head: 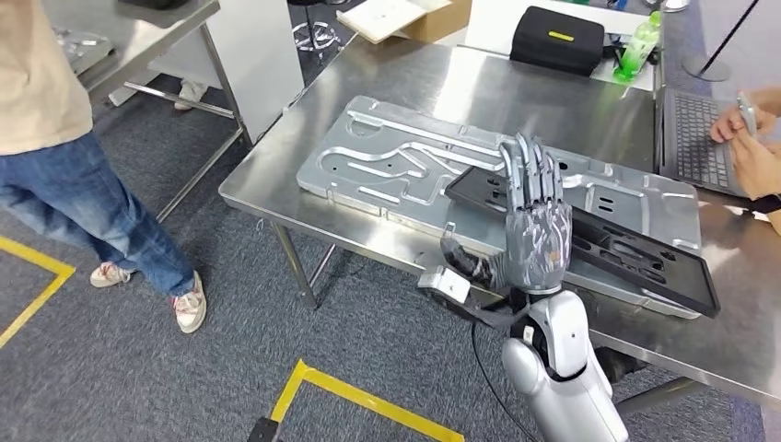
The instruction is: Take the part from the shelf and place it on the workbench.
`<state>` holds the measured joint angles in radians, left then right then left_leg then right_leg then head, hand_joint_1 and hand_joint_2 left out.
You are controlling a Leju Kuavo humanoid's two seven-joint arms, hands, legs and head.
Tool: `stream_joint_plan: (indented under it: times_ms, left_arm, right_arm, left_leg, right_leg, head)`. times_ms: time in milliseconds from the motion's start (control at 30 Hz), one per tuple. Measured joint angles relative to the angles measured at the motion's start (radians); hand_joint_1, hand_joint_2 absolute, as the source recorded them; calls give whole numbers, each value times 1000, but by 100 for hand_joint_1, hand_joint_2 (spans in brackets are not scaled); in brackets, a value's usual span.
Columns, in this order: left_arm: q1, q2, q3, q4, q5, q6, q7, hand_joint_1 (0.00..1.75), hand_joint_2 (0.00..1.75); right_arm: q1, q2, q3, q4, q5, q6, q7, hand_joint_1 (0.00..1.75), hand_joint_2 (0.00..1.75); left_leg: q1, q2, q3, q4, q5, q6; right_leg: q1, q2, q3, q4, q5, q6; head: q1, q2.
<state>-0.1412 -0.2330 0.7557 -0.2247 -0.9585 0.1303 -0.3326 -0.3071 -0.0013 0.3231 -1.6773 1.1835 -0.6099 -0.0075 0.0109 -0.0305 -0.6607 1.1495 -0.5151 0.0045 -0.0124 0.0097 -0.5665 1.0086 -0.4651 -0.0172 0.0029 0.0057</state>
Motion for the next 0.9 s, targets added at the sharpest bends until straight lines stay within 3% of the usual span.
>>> stream_joint_plan:
  times_ms: [67, 100, 133, 233, 300, 367, 400, 467, 533, 567, 600, 633, 667, 733, 767, 833, 900]
  left_arm:
    - [-1, 0, 0, 0, -2, 3, 0, 0, 0]
    - [0, 0, 0, 0, -2, 5, 0, 0, 0]
    - [1, 0, 0, 0, -3, 7, 0, 0, 0]
    - [0, 0, 1, 0, -6, 11, 0, 0, 0]
    - [-2, 0, 1, 0, -8, 12, 0, 0, 0]
    - [-1, 0, 1, 0, -10, 12, 0, 0, 0]
    - [1, 0, 1, 0, -11, 12, 0, 0, 0]
    - [1, 0, 1, 0, -12, 13, 1, 0, 0]
    - [-2, 0, 1, 0, -12, 13, 1, 0, 0]
    - [-2, 0, 1, 0, -12, 13, 1, 0, 0]
    - [-2, 0, 1, 0, -13, 13, 1, 0, 0]
    - [0, 0, 1, 0, -13, 13, 1, 0, 0]
    - [0, -1, 1, 0, -13, 13, 1, 0, 0]
    - [0, -2, 1, 0, -13, 13, 2, 0, 0]
    - [-1, -2, 1, 0, -13, 14, 1, 0, 0]
    - [-1, -2, 1, 0, -13, 15, 0, 0, 0]
    - [2, -2, 1, 0, -13, 16, 0, 0, 0]
  right_arm:
    - [-3, 3, 0, 9, 0, 1, 0, 0, 0]
    - [-3, 5, 1, 13, 0, 1, 0, 0, 0]
    - [-5, 6, 1, 18, 0, 1, 0, 0, 0]
    - [-14, 11, 2, 29, 0, 1, 0, 0, 0]
    - [-18, 13, 2, 34, 0, 1, 0, 0, 0]
    - [-23, 14, 4, 39, 1, 1, 0, 0, 0]
    - [-25, 14, 5, 41, 1, 1, 0, 0, 0]
    - [-29, 15, 7, 43, 2, 1, 0, 0, 0]
    - [-29, 15, 8, 46, 2, 1, 0, 0, 0]
    - [-28, 15, 8, 49, 2, 1, 0, 0, 0]
    - [-28, 15, 8, 52, 2, 1, 0, 0, 0]
    - [-28, 15, 8, 54, 2, 1, 0, 0, 0]
    - [-28, 15, 8, 56, 2, 1, 0, 0, 0]
    - [-30, 15, 9, 57, 2, 1, 0, 0, 0]
    - [-31, 15, 9, 58, 2, 1, 0, 0, 0]
    - [-31, 15, 9, 59, 1, 1, 0, 0, 0]
    - [-32, 16, 10, 60, 1, 1, 0, 0, 0]
  left_leg:
    - [1, 13, -60, 118, -44, -5]
    - [1, 16, -73, 141, -43, -6]
    - [1, 20, -67, 126, -24, -6]
    - [-6, 67, 25, -58, 62, 4]
    - [-14, 91, 52, -117, 73, 16]
    - [-16, 75, 52, -123, 75, 28]
    - [-15, 65, 53, -128, 78, 33]
    - [-10, 46, 56, -135, 83, 44]
    - [-9, 25, 56, -136, 85, 50]
    - [-9, 13, 56, -136, 85, 51]
    - [-9, 1, 56, -135, 85, 51]
    - [-9, -12, 56, -133, 85, 51]
    - [-8, -25, 57, -132, 85, 50]
    - [-9, -50, 56, -129, 84, 47]
    - [-9, -62, 54, -128, 85, 42]
    - [-6, -82, 47, -128, 88, 30]
    - [-4, -91, 42, -128, 90, 18]
  right_leg:
    - [5, -25, 1, 1, -3, -6]
    - [6, -37, 1, 2, -5, -7]
    - [7, -48, 2, 3, -7, -7]
    - [11, -78, 6, 11, -18, 1]
    - [17, -95, 7, 15, -24, 9]
    - [19, -113, 9, 14, -27, 17]
    - [17, -108, 9, 19, -33, 22]
    - [11, -69, -14, 75, -72, 31]
    - [7, -27, -74, 200, -132, 37]
    - [6, -19, -106, 259, -152, 38]
    - [5, -16, -125, 290, -153, 39]
    - [5, -14, -128, 286, -134, 38]
    - [4, -9, -112, 243, -98, 37]
    - [0, 30, -55, 110, -27, 31]
    - [-1, 50, -34, 59, -9, 29]
    - [1, 66, -20, 24, -6, 26]
    - [0, 44, -14, 14, -1, 18]
  head:
    - [-1, 0]
    - [-1, 0]
    - [-1, 0]
    - [-1, 0]
    - [0, 0]
    - [0, 0]
    - [0, 0]
    - [1, 0]
    - [1, 0]
    - [1, 0]
    - [1, 0]
    - [1, 0]
    - [1, 0]
    - [1, 0]
    - [1, 0]
    - [0, 0]
    - [0, 0]
